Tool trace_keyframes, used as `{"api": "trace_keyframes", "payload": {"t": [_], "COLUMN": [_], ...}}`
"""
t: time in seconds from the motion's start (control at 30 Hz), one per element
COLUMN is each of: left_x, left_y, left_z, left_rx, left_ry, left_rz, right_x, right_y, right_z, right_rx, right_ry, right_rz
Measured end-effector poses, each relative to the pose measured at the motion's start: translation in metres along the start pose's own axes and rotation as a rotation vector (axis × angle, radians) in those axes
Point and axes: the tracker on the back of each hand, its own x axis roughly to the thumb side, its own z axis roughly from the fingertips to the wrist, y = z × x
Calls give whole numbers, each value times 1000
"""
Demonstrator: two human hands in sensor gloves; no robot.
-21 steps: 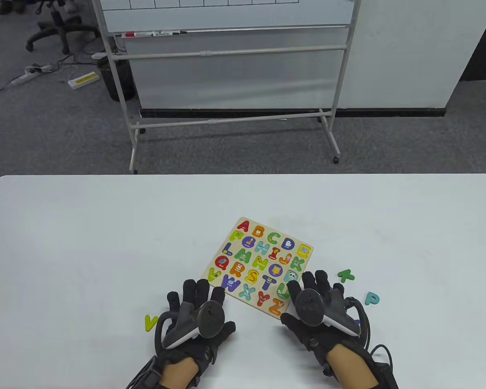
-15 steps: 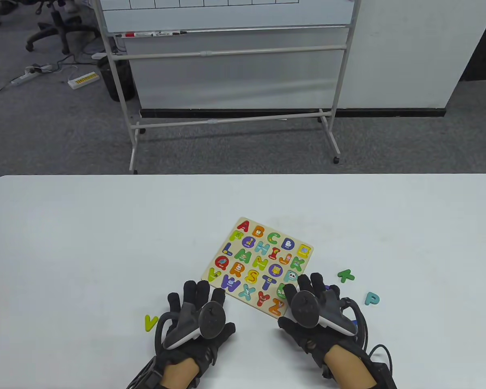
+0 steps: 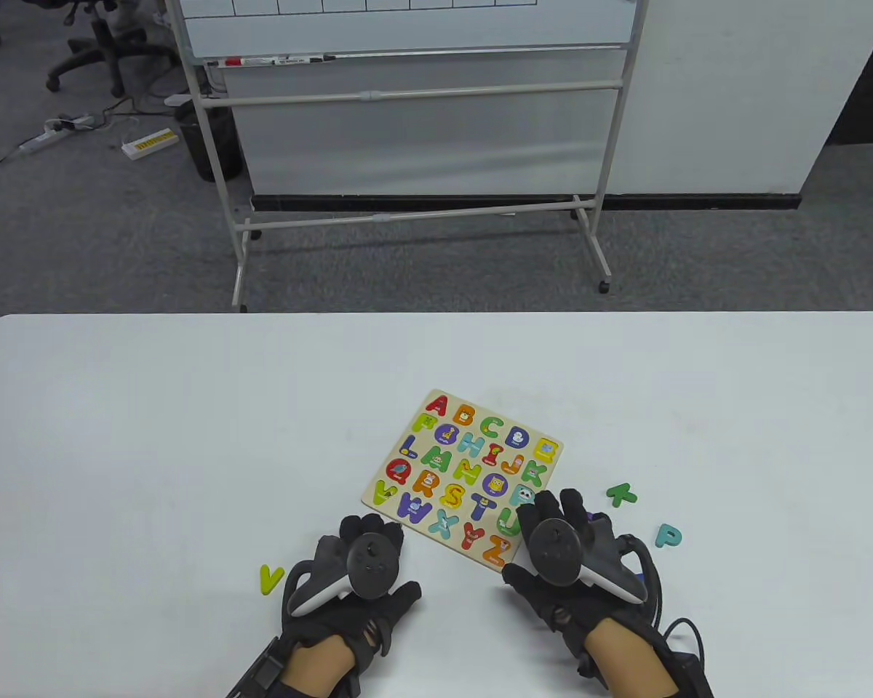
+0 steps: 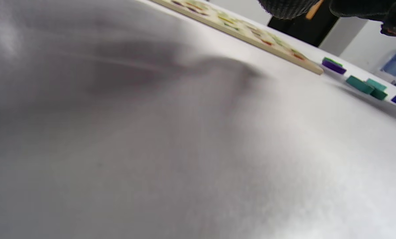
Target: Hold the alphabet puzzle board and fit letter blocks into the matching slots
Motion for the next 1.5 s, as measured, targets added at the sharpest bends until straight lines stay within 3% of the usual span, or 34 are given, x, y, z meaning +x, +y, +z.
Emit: {"api": "trace_keyframes", "payload": {"t": [0.1, 0.27, 0.5, 0.57, 0.73, 1.0, 1.37, 1.5], "left_x": [2, 9, 2, -1, -5, -6, 3, 14], "left_y": [-1, 6, 17, 17, 21, 18, -5, -13], "left_z": [-1, -5, -66, -81, -96, -85, -24, -8], "left_rx": [-15, 47, -16, -82, -96, -77, 33, 16], "left_ry": [-20, -54, 29, 58, 70, 105, 301, 358], "left_rz": [6, -28, -28, -41, 1, -3, 106, 96], "right_x": [-5, -12, -20, -20, -20, -29, -49, -48], "right_y": [1, -1, 2, 2, 0, -3, -15, -18], "right_z": [-2, -2, -5, -5, -3, -2, 4, 5], "right_rx": [15, 2, 15, 20, 17, 0, -116, -123], "right_ry": [12, 25, 30, 27, 17, 45, 110, 101], "right_rz": [-11, -38, -68, -72, -84, -112, -187, -190]}}
